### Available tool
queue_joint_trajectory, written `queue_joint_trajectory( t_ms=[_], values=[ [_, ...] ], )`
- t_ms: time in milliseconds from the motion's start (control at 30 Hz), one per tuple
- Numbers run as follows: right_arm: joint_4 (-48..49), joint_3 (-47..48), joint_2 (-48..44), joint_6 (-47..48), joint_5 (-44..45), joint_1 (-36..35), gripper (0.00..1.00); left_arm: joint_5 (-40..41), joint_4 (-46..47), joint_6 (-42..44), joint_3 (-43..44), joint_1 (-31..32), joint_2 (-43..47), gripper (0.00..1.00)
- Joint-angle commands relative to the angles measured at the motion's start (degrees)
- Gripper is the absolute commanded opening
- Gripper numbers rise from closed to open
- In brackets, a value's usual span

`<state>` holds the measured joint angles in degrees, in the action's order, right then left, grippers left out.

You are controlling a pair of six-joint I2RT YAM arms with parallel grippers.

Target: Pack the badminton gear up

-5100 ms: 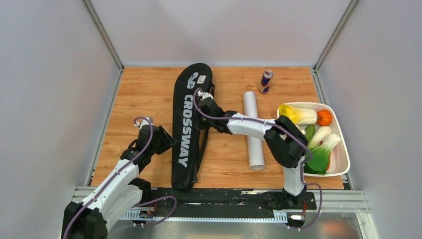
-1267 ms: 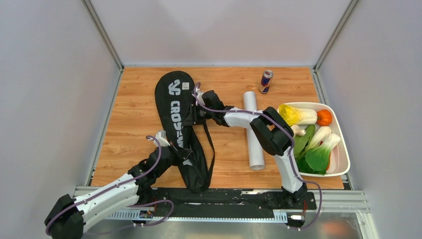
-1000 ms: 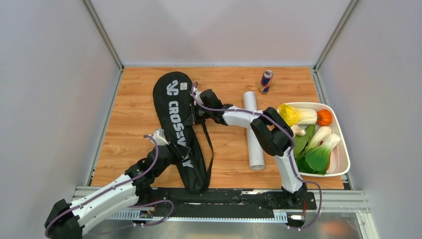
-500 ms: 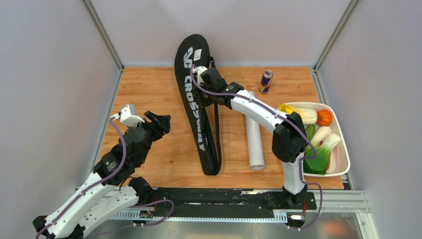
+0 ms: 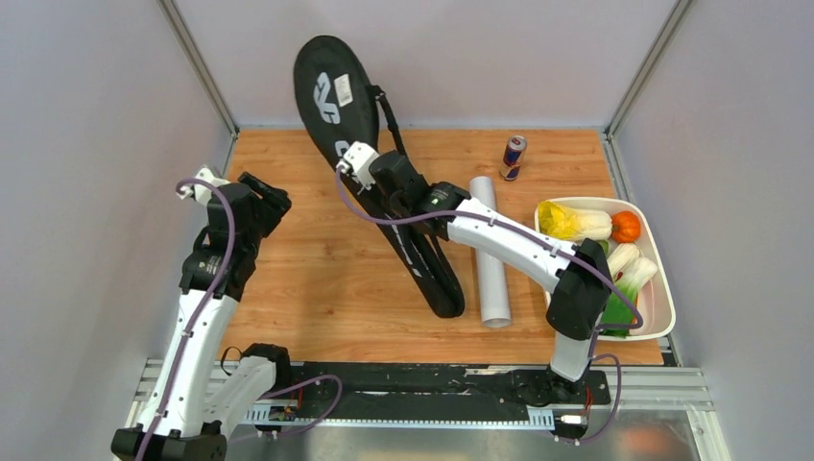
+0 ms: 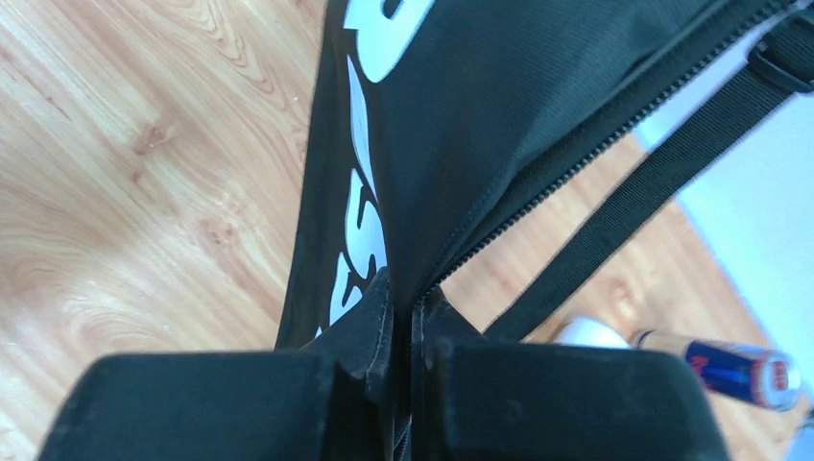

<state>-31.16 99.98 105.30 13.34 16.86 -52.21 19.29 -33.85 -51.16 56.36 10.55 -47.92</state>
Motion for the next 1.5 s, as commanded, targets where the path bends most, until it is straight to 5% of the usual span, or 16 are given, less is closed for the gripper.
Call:
queue_joint_trajectory(
  t_ms=[0,167,433,767,1067,1467],
  values=[
    [18.6,-3.3,-6.0,14.1,7.7,-1.0,0.0,-7.3,-2.9,-6.7,6.8,-8.1,-1.0,0.7],
    [32.3,-11.7,-6.7,29.5,9.6,-2.4,0.0,-7.6,-12.9,-10.1,13.6,-17.0,-3.1,0.7],
    [47.8,-13.7,1.4,38.9,13.0,-3.5,0.0,-2.6,-20.9,-16.2,23.7,-20.0,-5.9,0.7],
    [71.6,-28.0,10.5,47.8,20.3,-8.8,0.0,-0.6,-21.1,-15.2,18.8,-23.0,-8.3,0.71],
    [78.7,-41.4,10.0,44.4,21.1,-15.4,0.0,-2.1,-20.9,-14.9,8.5,-24.7,-2.3,0.73],
    [73.3,-41.8,8.5,36.1,21.2,-17.6,0.0,-3.4,-25.4,-11.6,0.7,-24.7,6.1,0.73]
  ],
)
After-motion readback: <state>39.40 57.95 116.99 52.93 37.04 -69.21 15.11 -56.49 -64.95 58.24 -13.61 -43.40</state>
